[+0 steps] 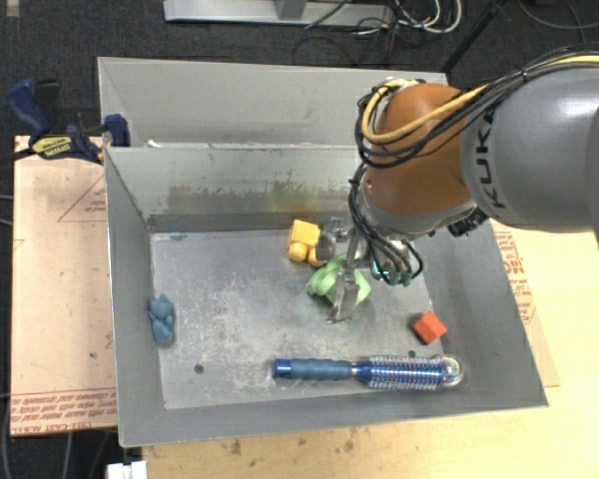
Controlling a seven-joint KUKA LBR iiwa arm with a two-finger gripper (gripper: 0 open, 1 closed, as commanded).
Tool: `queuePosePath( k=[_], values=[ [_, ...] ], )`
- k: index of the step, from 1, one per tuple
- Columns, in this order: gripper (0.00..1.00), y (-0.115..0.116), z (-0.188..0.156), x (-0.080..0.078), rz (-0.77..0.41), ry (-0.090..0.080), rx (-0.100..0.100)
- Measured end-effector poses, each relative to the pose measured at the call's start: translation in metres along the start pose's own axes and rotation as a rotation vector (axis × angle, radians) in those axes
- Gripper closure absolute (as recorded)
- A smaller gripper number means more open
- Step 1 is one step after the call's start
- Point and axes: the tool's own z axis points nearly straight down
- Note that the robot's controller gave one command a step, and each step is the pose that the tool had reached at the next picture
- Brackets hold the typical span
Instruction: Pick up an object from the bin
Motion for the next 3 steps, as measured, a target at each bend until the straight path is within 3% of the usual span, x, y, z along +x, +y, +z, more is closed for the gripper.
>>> queuePosePath(
  k=[1,2,3],
  values=[
    [0.0,-0.061,0.092,-0.024,-0.041,-0.006,0.002],
    [1.0,-0.058,0.085,-0.027,-0.044,-0.016,0.0],
    [1.0,-0.064,-0.05,-0.035,-0.031,-0.019,0.002]
  ],
)
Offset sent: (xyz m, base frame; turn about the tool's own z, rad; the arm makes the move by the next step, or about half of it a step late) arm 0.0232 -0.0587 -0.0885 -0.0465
